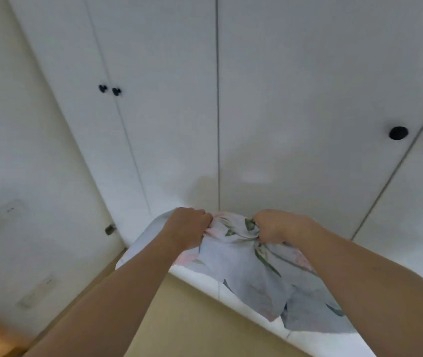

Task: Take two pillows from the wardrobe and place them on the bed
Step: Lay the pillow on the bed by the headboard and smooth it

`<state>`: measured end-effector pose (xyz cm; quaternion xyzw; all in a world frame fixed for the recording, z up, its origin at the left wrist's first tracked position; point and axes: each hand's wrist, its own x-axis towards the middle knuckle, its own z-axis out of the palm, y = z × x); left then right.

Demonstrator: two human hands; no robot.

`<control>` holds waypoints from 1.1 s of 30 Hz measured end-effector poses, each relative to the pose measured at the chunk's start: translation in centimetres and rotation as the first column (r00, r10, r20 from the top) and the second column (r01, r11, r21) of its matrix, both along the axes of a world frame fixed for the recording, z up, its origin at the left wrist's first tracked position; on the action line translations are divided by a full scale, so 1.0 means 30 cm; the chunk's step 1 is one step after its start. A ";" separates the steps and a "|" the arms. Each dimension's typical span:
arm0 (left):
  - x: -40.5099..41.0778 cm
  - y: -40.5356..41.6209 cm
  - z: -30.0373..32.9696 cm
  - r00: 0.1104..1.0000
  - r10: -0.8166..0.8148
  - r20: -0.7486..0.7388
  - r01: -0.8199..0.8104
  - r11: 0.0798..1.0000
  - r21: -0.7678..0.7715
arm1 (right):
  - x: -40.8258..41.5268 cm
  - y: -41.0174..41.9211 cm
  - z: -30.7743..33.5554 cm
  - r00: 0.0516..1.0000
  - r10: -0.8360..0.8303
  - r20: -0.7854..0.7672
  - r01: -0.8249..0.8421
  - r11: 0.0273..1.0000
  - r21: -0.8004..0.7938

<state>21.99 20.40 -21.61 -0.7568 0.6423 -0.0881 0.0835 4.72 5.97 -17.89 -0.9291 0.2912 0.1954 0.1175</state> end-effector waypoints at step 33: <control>0.484 2.461 -0.282 -0.269 0.956 0.115 -0.962 -0.261 -0.075 | 1.514 2.365 -0.309 -0.003 0.970 0.242 -0.991 -0.035 0.127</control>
